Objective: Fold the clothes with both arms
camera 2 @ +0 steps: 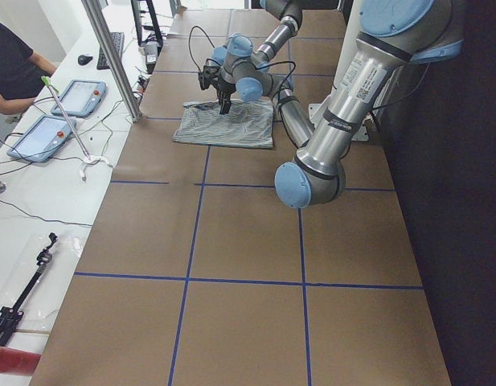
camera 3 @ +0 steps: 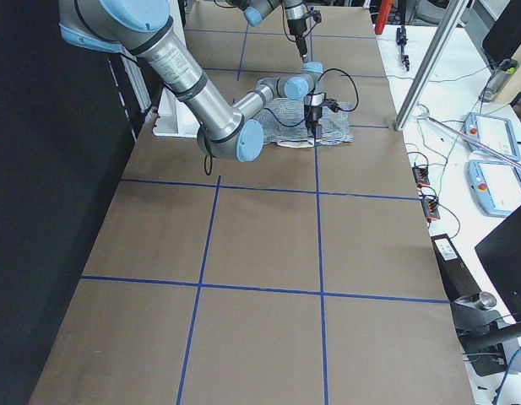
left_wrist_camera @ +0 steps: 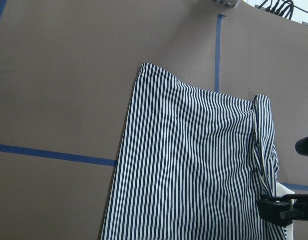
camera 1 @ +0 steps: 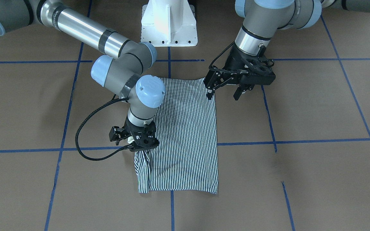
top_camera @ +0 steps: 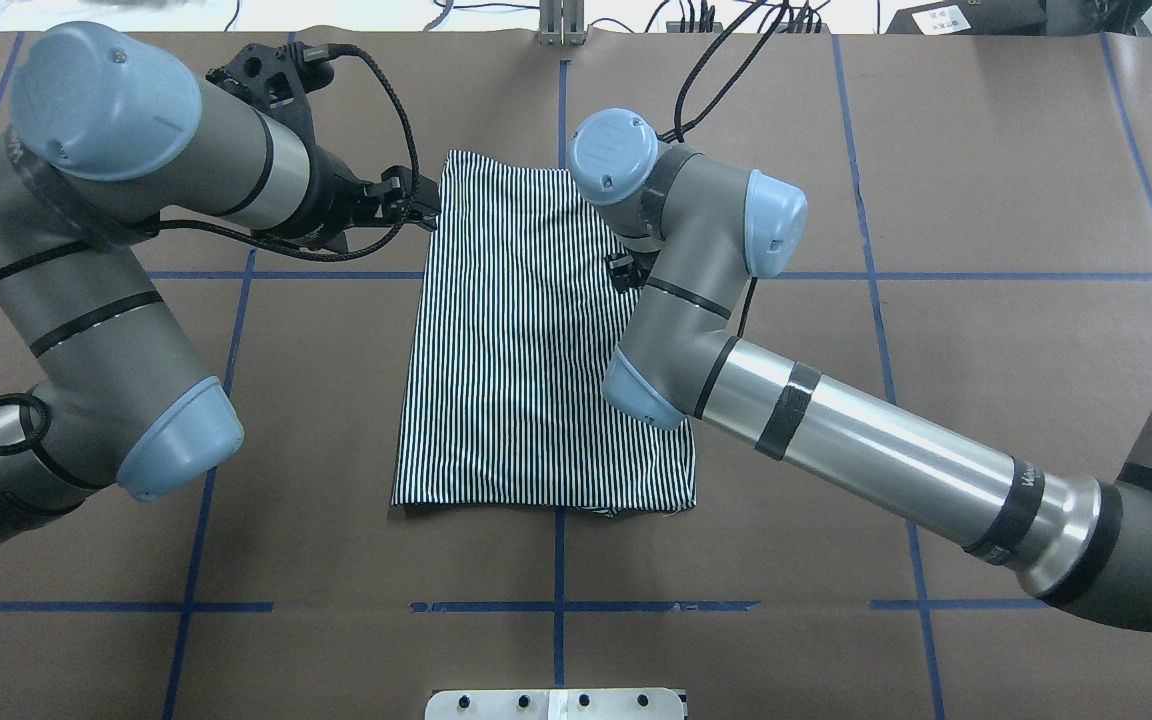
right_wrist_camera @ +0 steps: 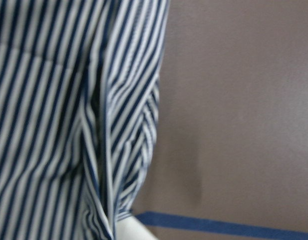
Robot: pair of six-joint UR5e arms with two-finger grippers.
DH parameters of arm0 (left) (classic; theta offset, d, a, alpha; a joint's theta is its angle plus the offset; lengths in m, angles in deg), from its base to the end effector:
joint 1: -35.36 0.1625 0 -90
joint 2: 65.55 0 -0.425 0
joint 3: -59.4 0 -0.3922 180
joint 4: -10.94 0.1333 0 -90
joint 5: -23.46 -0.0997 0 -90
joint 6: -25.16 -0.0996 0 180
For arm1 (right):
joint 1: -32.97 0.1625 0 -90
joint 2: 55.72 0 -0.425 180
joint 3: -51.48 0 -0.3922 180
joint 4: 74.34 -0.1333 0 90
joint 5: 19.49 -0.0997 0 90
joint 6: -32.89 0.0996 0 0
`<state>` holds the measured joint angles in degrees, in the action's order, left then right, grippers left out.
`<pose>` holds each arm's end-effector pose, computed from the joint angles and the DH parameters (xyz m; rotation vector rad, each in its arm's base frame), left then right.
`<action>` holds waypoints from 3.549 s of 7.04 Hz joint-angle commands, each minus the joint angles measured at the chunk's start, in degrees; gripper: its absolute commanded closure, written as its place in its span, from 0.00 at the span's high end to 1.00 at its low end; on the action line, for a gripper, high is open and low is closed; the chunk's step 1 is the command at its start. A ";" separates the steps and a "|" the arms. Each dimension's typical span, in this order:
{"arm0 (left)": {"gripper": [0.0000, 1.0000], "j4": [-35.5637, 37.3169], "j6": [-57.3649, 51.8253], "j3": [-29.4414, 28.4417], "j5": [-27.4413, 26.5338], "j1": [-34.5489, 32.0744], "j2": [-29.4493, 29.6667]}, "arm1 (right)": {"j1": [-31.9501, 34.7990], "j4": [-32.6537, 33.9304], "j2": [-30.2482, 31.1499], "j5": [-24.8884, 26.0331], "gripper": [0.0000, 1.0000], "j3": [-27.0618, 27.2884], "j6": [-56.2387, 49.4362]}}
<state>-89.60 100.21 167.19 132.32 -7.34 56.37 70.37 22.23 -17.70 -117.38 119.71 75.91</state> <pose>0.3795 -0.4877 0.1843 0.2415 1.0583 -0.2630 -0.5666 -0.5838 0.2773 0.1764 -0.3970 -0.1930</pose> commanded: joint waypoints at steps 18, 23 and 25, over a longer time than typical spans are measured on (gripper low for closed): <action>1.00 4.57 -14.41 3.48 1.80 -6.62 -5.90 | -0.05 -5.51 -4.19 -1.17 1.00 -7.66 -0.22; 1.00 4.57 -13.80 3.48 1.80 -6.35 -5.55 | 2.49 -5.52 -0.70 -1.17 1.00 -6.80 -3.02; 1.00 4.48 -13.80 3.57 1.80 -6.35 -5.46 | 9.32 -5.17 5.72 -3.08 1.00 0.03 -13.09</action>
<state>-85.05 86.41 170.69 134.12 -13.69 50.83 75.76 16.75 -15.33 -119.14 115.92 68.09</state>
